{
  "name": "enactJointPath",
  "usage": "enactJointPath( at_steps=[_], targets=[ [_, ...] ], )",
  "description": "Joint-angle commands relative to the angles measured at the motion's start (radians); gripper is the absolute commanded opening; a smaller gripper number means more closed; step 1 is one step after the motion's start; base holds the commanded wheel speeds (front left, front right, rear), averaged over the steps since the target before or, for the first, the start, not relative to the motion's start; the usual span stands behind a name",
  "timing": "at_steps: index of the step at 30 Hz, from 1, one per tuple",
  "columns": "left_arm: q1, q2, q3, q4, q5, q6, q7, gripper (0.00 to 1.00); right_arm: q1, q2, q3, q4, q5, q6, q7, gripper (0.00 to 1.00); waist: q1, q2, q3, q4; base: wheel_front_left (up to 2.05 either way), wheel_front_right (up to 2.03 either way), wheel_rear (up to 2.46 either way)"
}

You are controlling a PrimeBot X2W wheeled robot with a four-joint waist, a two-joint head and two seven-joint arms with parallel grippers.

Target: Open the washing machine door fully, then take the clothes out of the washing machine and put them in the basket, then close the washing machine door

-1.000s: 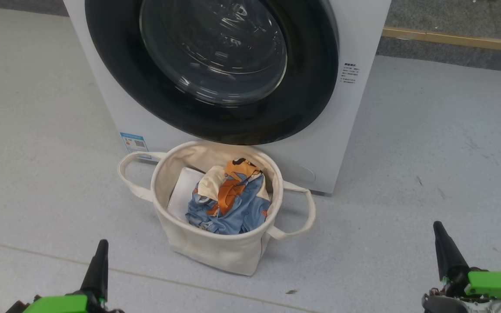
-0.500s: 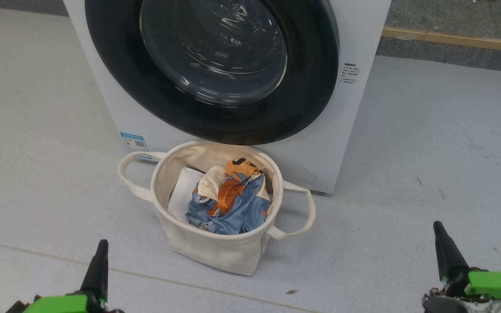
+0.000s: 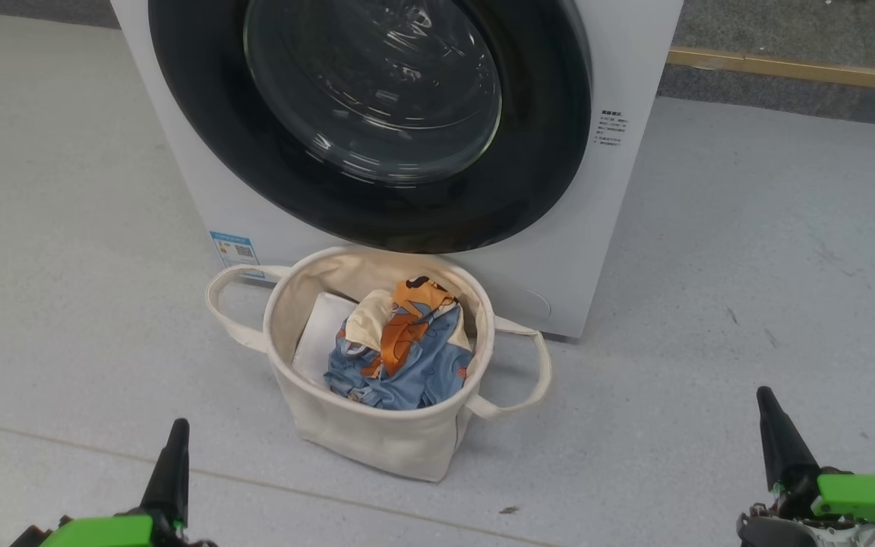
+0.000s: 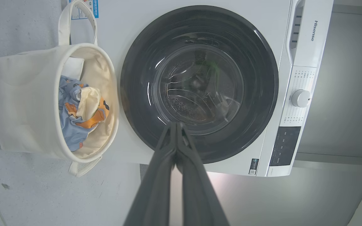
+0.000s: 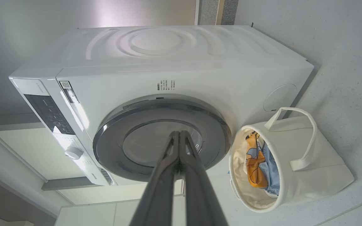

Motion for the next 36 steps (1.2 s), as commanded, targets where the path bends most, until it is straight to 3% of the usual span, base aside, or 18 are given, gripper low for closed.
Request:
enactJointPath(
  at_steps=[1, 36],
  targets=[
    [-0.045, 0.006, 0.034, -0.027, -0.003, -0.007, 0.008, 0.0, -0.049, -0.012, 0.02, -0.031, 0.006, 0.0, 0.008, 0.0, 0.0, -0.0001, 0.0, 0.0, 0.0, 0.0, 0.0],
    [-0.045, 0.006, 0.034, -0.027, -0.003, -0.007, 0.008, 0.0, -0.049, -0.012, 0.02, -0.031, 0.006, 0.0, 0.008, 0.0, 0.0, -0.0001, 0.0, 0.0, 0.0, 0.0, 0.0]
  ],
)
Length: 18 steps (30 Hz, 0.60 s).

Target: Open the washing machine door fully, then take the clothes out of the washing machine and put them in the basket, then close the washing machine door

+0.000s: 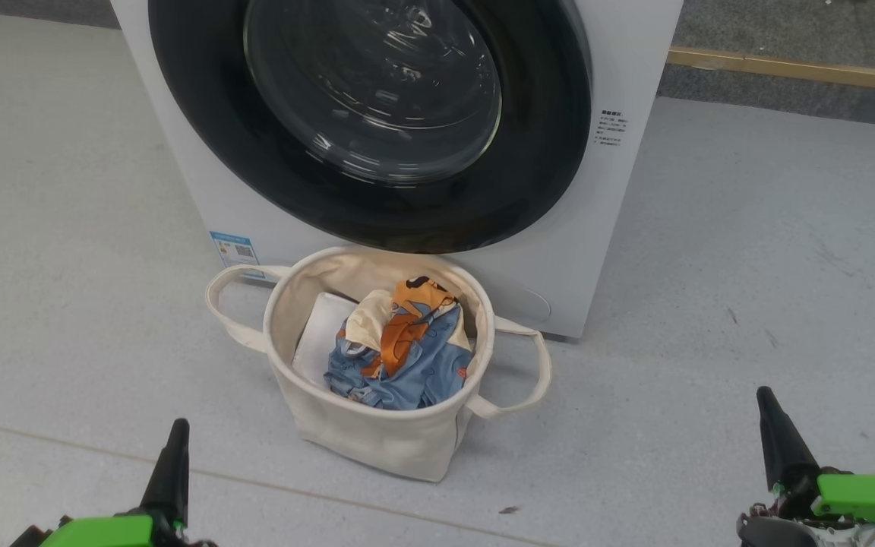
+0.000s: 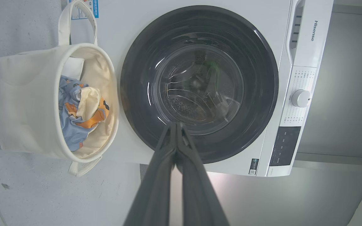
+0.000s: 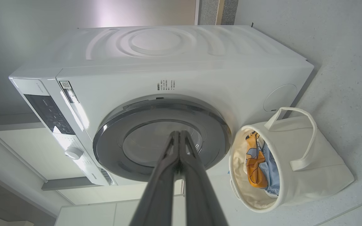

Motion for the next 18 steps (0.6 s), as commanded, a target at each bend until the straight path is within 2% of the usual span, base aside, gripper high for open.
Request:
enactJointPath(
  at_steps=[1, 18],
  targets=[
    [-0.045, 0.006, 0.034, -0.027, -0.003, -0.007, 0.008, 0.0, -0.049, -0.012, 0.02, -0.031, 0.006, 0.0, 0.008, 0.0, 0.0, 0.0, 0.0, 0.0, 0.0, 0.0, 0.0],
    [-0.045, 0.006, 0.034, -0.027, -0.003, -0.007, 0.008, 0.0, -0.049, -0.012, 0.02, -0.031, 0.006, 0.0, 0.008, 0.0, 0.0, 0.0, 0.0, 0.0, 0.0, 0.0, 0.0]
  ],
)
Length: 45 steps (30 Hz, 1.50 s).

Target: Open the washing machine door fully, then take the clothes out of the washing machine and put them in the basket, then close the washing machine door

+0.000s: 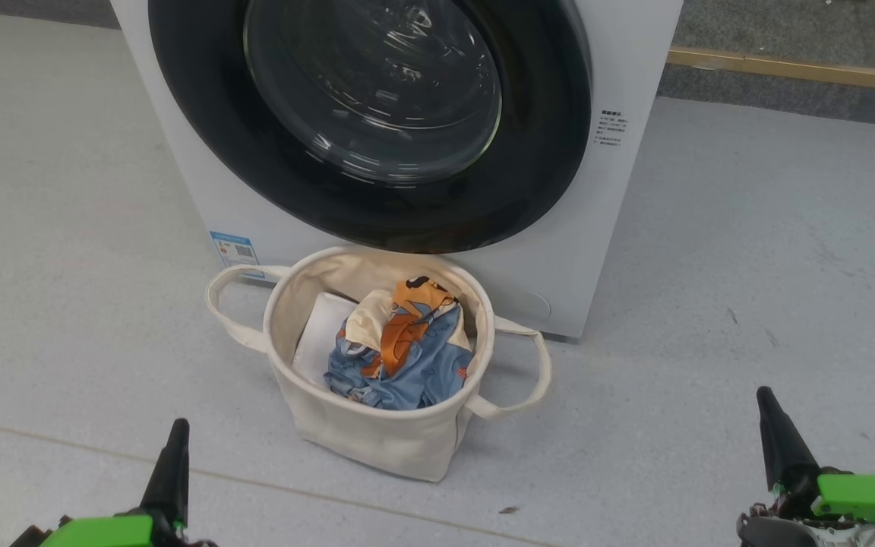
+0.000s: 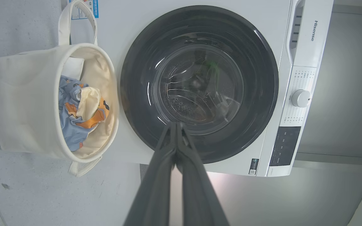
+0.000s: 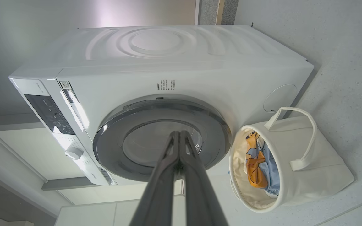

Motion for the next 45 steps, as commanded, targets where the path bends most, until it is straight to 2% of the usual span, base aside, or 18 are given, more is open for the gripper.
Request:
enactJointPath(
  at_steps=[1, 45],
  targets=[
    [-0.045, 0.006, 0.034, -0.027, -0.003, -0.007, 0.008, 0.0, -0.049, -0.012, 0.02, -0.031, 0.006, 0.0, 0.008, 0.0, 0.0, 0.0, 0.0, 0.0, 0.0, 0.0, 0.0],
    [-0.045, 0.006, 0.034, -0.027, -0.003, -0.007, 0.008, 0.0, -0.049, -0.012, 0.02, -0.031, 0.006, 0.0, 0.008, 0.0, 0.0, 0.0, 0.0, 0.0, 0.0, 0.0, 0.0]
  ],
)
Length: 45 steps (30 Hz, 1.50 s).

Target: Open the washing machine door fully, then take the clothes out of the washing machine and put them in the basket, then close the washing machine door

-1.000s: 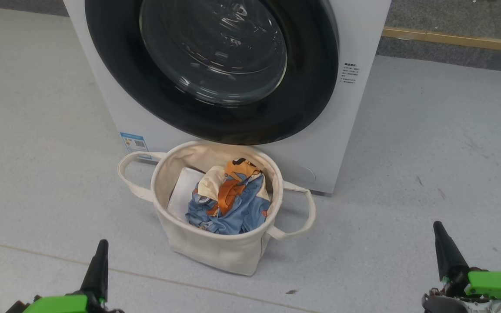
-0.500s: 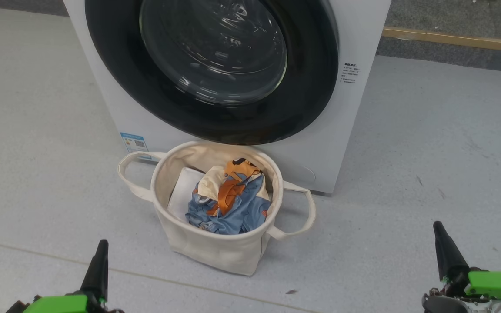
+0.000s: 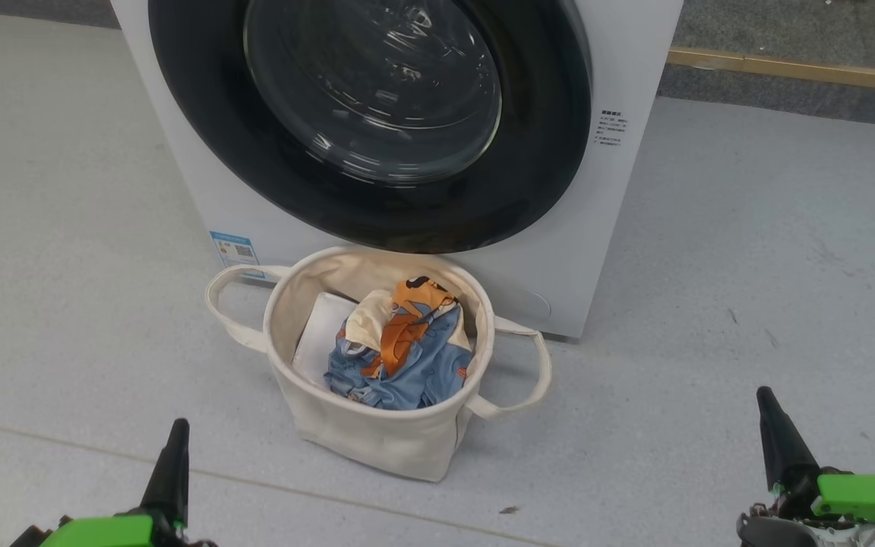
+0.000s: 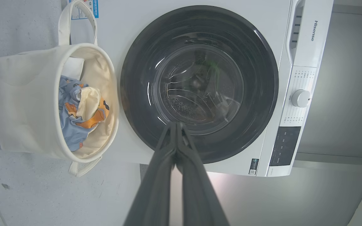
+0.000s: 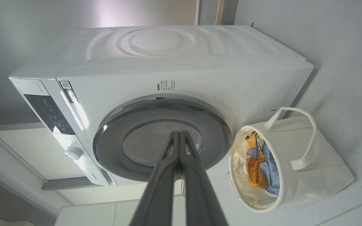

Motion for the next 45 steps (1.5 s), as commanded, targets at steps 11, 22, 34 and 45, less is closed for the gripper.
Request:
enactJointPath(
  at_steps=[11, 22, 34, 45],
  targets=[
    [-0.045, 0.006, 0.034, -0.027, -0.003, -0.007, 0.008, 0.0, -0.049, -0.012, 0.02, -0.031, 0.006, 0.0, 0.008, 0.0, 0.0, 0.0, 0.0, 0.0, 0.0, 0.0, 0.0],
    [-0.045, 0.006, 0.034, -0.027, -0.003, -0.007, 0.008, 0.0, -0.049, -0.012, 0.02, -0.031, 0.006, 0.0, 0.008, 0.0, 0.0, 0.0, 0.0, 0.0, 0.0, 0.0, 0.0],
    [-0.045, 0.006, 0.034, -0.027, -0.003, -0.007, 0.008, 0.0, -0.049, -0.012, 0.02, -0.031, 0.006, 0.0, 0.008, 0.0, 0.0, 0.0, 0.0, 0.0, 0.0, 0.0, 0.0],
    [-0.045, 0.006, 0.034, -0.027, -0.003, -0.007, 0.008, 0.0, -0.049, -0.012, 0.02, -0.031, 0.006, 0.0, 0.008, 0.0, 0.0, 0.0, 0.0, 0.0, 0.0, 0.0, 0.0]
  ],
)
